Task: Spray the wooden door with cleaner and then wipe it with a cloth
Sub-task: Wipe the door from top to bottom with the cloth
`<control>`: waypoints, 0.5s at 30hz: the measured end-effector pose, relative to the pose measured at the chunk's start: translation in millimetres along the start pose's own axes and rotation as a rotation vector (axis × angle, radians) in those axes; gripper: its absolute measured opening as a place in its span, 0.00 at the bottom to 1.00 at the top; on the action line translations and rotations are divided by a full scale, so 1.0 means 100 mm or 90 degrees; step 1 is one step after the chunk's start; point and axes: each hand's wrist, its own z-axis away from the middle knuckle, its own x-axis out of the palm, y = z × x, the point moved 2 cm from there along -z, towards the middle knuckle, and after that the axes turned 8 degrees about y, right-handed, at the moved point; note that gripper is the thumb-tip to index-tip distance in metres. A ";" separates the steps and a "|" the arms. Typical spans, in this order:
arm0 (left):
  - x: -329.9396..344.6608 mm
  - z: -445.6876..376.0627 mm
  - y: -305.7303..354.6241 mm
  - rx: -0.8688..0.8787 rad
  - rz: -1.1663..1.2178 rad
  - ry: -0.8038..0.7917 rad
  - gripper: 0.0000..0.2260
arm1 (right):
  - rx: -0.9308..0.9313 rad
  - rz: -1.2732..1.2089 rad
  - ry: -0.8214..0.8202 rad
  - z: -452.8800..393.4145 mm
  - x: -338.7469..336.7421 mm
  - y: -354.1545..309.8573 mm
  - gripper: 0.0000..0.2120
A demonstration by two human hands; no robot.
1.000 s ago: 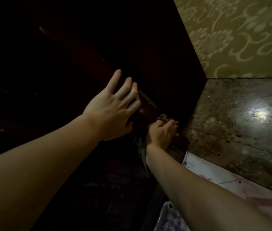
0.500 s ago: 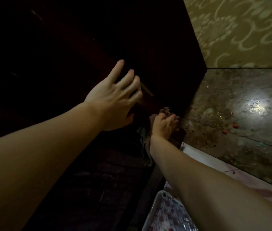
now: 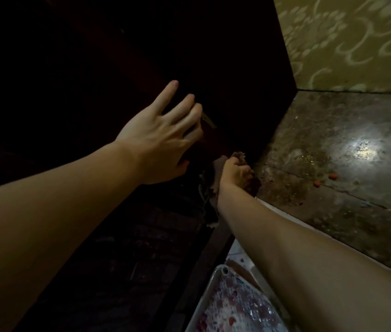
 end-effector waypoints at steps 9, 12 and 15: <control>-0.05 0.07 0.04 -0.008 0.084 -0.002 0.35 | -0.003 0.103 -0.178 -0.35 -0.31 -0.03 0.20; -0.06 0.06 0.04 -0.013 0.089 0.005 0.35 | 0.031 0.008 -0.149 -0.52 -0.44 -0.08 0.16; -0.07 0.07 0.04 -0.013 0.089 -0.010 0.34 | 0.054 -0.038 -0.165 -0.37 -0.73 -0.13 0.14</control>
